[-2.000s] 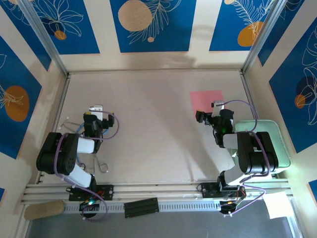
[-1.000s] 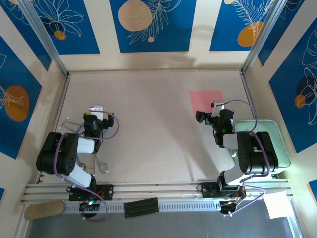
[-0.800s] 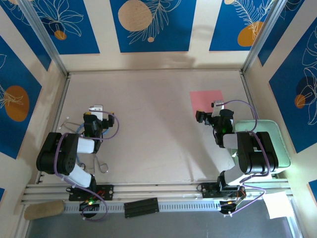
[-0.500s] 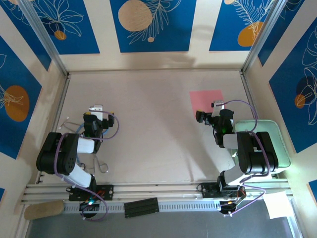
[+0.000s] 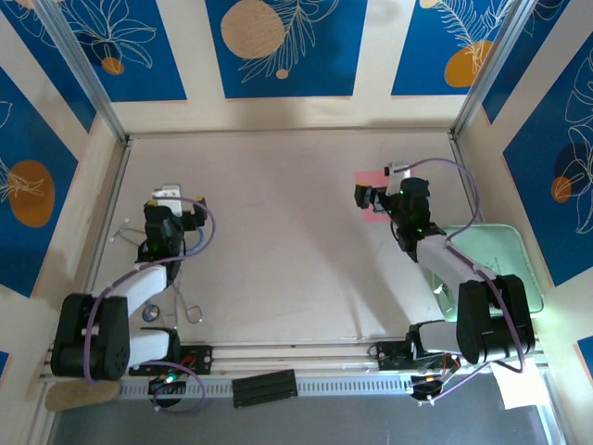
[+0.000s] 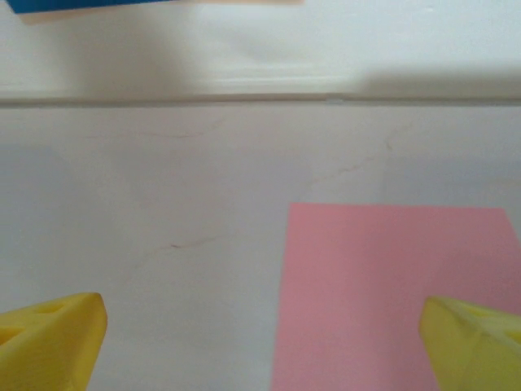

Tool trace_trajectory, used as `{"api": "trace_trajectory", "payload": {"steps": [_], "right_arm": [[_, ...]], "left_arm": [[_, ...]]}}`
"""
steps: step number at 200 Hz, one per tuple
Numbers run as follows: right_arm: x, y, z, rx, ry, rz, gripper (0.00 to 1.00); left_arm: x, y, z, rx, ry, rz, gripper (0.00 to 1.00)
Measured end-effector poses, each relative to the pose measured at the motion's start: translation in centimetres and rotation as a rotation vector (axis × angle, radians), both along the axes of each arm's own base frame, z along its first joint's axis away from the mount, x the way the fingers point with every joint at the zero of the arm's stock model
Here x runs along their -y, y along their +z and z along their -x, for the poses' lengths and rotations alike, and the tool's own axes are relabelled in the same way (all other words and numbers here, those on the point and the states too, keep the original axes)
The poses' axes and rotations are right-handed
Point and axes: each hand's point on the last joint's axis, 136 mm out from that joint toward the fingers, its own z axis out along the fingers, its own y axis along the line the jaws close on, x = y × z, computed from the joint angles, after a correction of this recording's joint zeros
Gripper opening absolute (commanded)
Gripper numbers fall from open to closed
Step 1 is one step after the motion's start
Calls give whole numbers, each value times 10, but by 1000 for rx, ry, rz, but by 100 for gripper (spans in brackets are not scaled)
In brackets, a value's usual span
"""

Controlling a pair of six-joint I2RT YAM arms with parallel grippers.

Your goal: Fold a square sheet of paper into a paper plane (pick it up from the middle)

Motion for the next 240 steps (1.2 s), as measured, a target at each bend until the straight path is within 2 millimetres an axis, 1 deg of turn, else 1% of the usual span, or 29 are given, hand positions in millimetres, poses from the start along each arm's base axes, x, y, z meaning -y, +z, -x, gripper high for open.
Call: {"api": "trace_trajectory", "payload": {"steps": [10, 20, 28, 36, 51, 65, 80, 100, 115, 141, 180, 201, 220, 240], "right_arm": [[-13, 8, -1, -22, 15, -12, 99], [-25, 11, -3, -66, 27, -35, 99], [-30, 13, -6, -100, 25, -60, 99], [-33, 13, -12, -151, 16, -93, 99], [-29, 8, -28, -232, -15, -165, 99], [-20, -9, -42, -326, -67, -216, 99], [-8, -34, -54, -442, -131, -251, 100], [8, -64, -67, -573, -214, -276, 99], [21, -81, -74, -646, -272, -289, 99], [44, -101, -85, -722, -365, -308, 98], [69, -123, -88, -807, -472, -314, 97], [75, -135, -89, -845, -506, -311, 97], [77, -145, -81, -888, -539, -302, 98], [77, -149, -74, -920, -567, -303, 97]], "left_arm": [[0, 15, -2, 5, 13, 43, 99], [0, 29, -3, 6, 26, 97, 99], [2, 38, -4, 2, 30, 140, 100], [5, 44, -5, -10, 25, 177, 100], [12, 47, -6, -41, 6, 246, 100], [19, 41, -4, -78, -10, 307, 100], [28, 29, 0, -136, -39, 361, 99], [40, 15, 3, -206, -81, 412, 99], [48, 9, 4, -247, -116, 444, 100], [61, 7, 4, -279, -169, 489, 99], [69, 5, 7, -309, -205, 530, 99], [71, 3, 7, -318, -210, 540, 99], [72, 0, 7, -330, -207, 553, 100], [73, -2, 7, -338, -205, 560, 100]]}}
